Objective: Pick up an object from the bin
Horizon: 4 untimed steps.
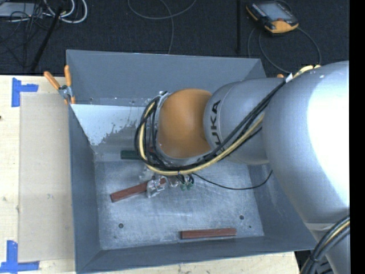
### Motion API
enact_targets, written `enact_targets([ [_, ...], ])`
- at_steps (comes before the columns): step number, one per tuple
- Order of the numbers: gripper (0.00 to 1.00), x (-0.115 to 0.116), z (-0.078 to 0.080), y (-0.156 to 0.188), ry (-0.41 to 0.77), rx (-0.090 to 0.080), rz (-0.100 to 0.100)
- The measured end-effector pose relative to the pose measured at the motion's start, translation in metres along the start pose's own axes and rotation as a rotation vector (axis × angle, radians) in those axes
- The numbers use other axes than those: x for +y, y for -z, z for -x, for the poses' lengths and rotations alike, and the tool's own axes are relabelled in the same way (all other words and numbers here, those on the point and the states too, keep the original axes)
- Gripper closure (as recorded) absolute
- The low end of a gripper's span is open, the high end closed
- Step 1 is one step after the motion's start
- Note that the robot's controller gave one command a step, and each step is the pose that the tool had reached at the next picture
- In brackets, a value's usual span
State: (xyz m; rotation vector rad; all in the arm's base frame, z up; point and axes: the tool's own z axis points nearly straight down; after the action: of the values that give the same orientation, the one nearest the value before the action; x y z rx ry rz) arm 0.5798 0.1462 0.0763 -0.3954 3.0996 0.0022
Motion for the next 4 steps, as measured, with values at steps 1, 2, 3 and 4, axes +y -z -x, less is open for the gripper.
enact_targets([
  [1, 1.00, 0.000, -0.001, 0.003, 0.000, 0.006, 0.000],
  [2, 1.00, 0.000, -0.003, 0.015, 0.000, 0.016, 0.000],
  [3, 1.00, 0.001, -0.001, 0.024, 0.000, 0.015, 0.001],
  [4, 1.00, 0.001, -0.002, 0.034, 0.000, 0.018, 0.001],
])
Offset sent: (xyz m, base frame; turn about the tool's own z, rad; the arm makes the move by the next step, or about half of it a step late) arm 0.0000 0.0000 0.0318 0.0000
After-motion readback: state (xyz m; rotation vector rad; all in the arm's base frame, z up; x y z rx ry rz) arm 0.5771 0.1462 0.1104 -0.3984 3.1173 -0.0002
